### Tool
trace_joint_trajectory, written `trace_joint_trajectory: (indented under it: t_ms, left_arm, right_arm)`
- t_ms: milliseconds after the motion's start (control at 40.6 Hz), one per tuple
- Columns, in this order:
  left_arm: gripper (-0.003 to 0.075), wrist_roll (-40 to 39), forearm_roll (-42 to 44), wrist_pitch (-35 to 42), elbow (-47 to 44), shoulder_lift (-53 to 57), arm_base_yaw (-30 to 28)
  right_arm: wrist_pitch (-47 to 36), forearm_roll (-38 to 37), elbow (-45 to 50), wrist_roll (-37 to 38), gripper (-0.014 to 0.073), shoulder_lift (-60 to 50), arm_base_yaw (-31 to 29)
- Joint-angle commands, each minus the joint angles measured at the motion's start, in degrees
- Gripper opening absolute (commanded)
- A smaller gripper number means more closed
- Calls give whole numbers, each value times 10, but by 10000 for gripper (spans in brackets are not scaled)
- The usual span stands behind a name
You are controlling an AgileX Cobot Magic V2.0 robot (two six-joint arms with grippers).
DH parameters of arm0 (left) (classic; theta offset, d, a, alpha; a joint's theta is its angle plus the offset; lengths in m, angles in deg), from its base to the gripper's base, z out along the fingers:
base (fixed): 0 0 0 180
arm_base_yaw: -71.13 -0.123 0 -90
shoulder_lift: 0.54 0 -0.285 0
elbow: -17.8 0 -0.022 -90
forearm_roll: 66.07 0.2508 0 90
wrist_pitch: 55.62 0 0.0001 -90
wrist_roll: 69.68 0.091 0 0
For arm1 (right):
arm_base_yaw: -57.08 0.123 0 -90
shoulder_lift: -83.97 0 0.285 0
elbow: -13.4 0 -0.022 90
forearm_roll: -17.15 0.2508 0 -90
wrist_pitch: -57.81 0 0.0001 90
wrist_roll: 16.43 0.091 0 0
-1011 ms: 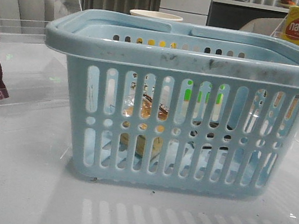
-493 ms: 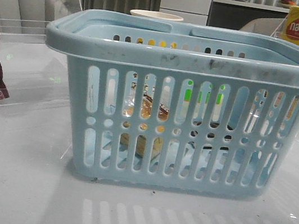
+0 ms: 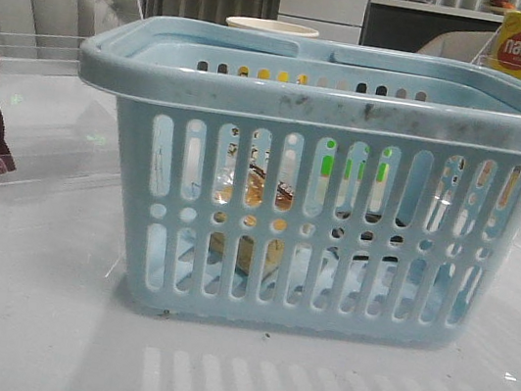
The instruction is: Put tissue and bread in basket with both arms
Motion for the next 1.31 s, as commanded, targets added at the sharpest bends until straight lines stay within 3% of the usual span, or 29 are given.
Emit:
trace_joint_trajectory:
  t_ms: [0,419,690,1282]
  left_arm:
    - [91,-5,-5,52,1,10,4]
    - [91,-5,-5,52,1,9,4]
    - [91,-5,-5,52,1,9,4]
    - [91,-5,-5,52,1,9,4]
  right_arm:
    - [-68,4,5,-4,57,-14,-5]
    - [-99,2,5,-2,57,-14,-4]
    - [-117,-90,5,153,57,-14,-4]
    - [-115,-116,5,193,57,-14,-4]
